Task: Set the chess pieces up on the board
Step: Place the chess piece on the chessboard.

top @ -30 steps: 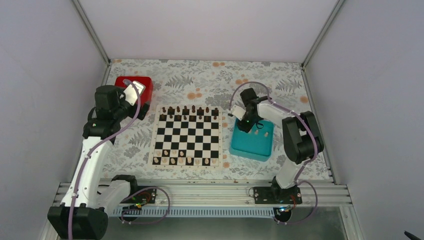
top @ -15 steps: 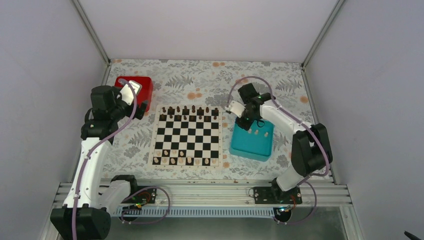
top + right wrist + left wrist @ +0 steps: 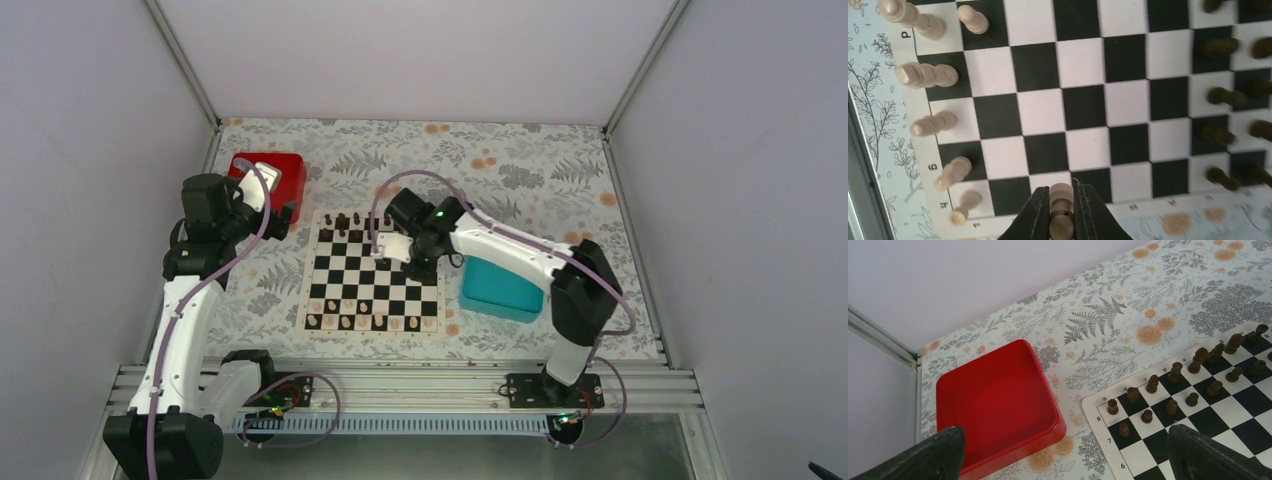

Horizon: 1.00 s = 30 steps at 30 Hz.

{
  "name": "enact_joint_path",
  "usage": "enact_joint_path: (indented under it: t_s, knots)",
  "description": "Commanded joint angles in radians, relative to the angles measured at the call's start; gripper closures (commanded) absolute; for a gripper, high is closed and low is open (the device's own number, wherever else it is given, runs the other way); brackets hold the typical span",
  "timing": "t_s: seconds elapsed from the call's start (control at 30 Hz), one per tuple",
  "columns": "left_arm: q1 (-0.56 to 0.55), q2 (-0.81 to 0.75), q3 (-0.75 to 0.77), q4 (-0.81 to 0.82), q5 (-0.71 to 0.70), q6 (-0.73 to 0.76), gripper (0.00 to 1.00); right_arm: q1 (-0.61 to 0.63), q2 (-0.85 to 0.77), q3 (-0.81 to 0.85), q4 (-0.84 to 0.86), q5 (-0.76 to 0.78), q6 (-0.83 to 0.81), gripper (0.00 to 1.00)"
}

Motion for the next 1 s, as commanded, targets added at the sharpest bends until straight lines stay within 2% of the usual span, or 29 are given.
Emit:
enact_joint_path:
  t_s: [0.0, 0.33, 0.97]
  knots:
    - [0.013, -0.027, -0.02, 0.029, 0.021, -0.014, 0.0, 0.059, 0.102, 0.049, -0.014, -0.045, -0.017, 0.95]
    - [0.026, -0.026, -0.032, 0.035, 0.036, -0.014, 0.0, 0.157, 0.261, 0.106, 0.044, -0.083, -0.023, 0.95]
    - [0.035, -0.032, -0.063, 0.05, 0.059, -0.009, 0.0, 0.215, 0.373, 0.175, 0.04, -0.077, -0.007, 0.95]
